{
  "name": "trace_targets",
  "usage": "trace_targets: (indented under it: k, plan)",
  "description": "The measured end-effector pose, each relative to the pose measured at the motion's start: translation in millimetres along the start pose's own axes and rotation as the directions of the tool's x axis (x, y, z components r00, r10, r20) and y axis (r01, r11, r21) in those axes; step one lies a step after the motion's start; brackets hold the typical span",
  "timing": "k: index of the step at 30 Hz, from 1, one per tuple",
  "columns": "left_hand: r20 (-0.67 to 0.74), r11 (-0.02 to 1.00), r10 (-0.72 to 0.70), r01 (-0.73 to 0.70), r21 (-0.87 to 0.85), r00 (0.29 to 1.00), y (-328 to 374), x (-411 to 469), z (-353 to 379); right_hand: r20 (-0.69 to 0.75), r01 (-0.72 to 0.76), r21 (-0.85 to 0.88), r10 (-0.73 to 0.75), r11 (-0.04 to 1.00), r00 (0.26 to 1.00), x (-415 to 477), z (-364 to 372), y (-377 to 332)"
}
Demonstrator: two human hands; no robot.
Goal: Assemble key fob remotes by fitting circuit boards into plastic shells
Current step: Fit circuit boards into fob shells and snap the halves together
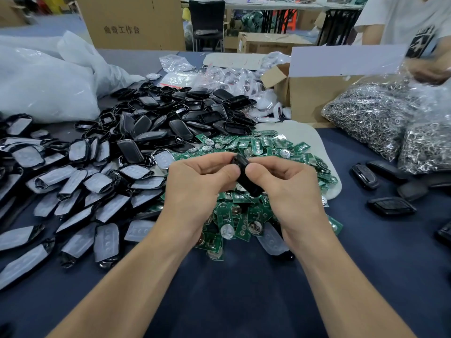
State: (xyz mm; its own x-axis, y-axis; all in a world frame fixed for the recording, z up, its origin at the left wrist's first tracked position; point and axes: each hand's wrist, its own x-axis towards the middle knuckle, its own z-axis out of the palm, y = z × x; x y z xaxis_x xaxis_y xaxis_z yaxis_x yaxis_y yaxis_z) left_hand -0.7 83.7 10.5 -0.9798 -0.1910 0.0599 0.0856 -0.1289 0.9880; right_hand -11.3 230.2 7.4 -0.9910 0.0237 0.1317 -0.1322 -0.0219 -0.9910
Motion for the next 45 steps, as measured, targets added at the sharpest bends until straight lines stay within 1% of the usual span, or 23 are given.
trace_targets:
  k: [2, 4, 7, 8, 11, 14, 17, 20, 22, 25, 28, 31, 34, 40, 41, 42, 43, 44, 45]
  plan:
    - [0.023, 0.999, -0.017, 0.018, -0.029, 1.0, -1, 1, -1, -0.013, 0.034, -0.059, -0.035, 0.998, 0.999, 0, -2, 1]
    - [0.043, 1.0, 0.001, 0.0, -0.006, 0.999, -2, 1, -3, -0.031, 0.065, -0.129, -0.07, 0.989, 0.997, -1, -4, 1]
    - [0.051, 0.969, 0.145, -0.152, 0.194, 0.988, -3, 2, -3, -0.056, 0.125, -0.234, -0.141, 0.964, 0.988, -4, -5, 0]
    - [0.05, 0.957, 0.172, -0.179, 0.228, 0.984, -3, 3, -4, -0.068, 0.15, -0.28, -0.176, 0.948, 0.982, -4, -6, -1]
    - [0.04, 0.952, 0.202, -0.205, 0.229, 0.979, -3, 3, -7, -0.086, 0.245, -0.42, -0.307, 0.874, 0.948, -6, -6, -2]
    - [0.077, 0.921, 0.264, -0.275, 0.276, 0.961, -2, 1, -8, -0.036, 0.322, -0.485, -0.387, 0.813, 0.921, -9, -5, -2]
    - [0.074, 0.929, 0.27, -0.28, 0.241, 0.96, -1, 0, -9, -0.046, 0.334, -0.419, -0.387, 0.844, 0.921, -7, -6, -3]
    - [0.057, 0.961, 0.229, -0.235, 0.148, 0.972, -3, 4, -11, -0.025, 0.297, -0.301, -0.319, 0.906, 0.947, -4, -7, -4]
    - [0.061, 0.971, 0.204, -0.21, 0.113, 0.977, -3, 5, -12, -0.023, 0.276, -0.267, -0.293, 0.923, 0.956, -3, -7, -3]
    - [0.062, 0.969, 0.194, -0.201, 0.145, 0.979, -4, 5, -12, -0.041, 0.263, -0.283, -0.286, 0.922, 0.957, -2, -7, -2]
    - [0.088, 0.939, 0.254, -0.267, 0.215, 0.963, -2, 3, -8, -0.058, 0.257, -0.315, -0.289, 0.913, 0.956, -4, -6, -2]
    - [0.101, 0.93, 0.287, -0.302, 0.209, 0.953, -2, 2, -8, -0.065, 0.25, -0.348, -0.289, 0.904, 0.955, -6, -4, -2]
    - [0.084, 0.922, 0.297, -0.309, 0.233, 0.951, -3, 3, -10, -0.06, 0.244, -0.362, -0.284, 0.9, 0.957, -6, -2, -1]
    - [0.09, 0.913, 0.266, -0.281, 0.297, 0.96, -2, 4, -11, -0.063, 0.224, -0.355, -0.262, 0.908, 0.963, -6, -3, 0]
    - [0.093, 0.91, 0.271, -0.287, 0.299, 0.958, -2, 4, -11, -0.062, 0.206, -0.326, -0.238, 0.923, 0.969, -6, -2, -1]
    - [0.085, 0.915, 0.271, -0.284, 0.287, 0.959, -2, 4, -11, -0.069, 0.169, -0.258, -0.192, 0.951, 0.979, -5, -1, -1]
    - [0.067, 0.927, 0.259, -0.268, 0.264, 0.963, -3, 5, -9, -0.091, 0.109, -0.139, -0.122, 0.984, 0.988, -4, 0, -2]
    - [0.046, 0.941, 0.234, -0.238, 0.239, 0.971, -3, 5, -8, -0.121, 0.032, 0.022, -0.029, 0.999, 0.992, -2, 1, -2]
    - [0.032, 0.954, 0.198, -0.2, 0.222, 0.98, -4, 5, -7, -0.14, -0.051, 0.206, 0.081, 0.977, 0.987, -1, 1, -2]
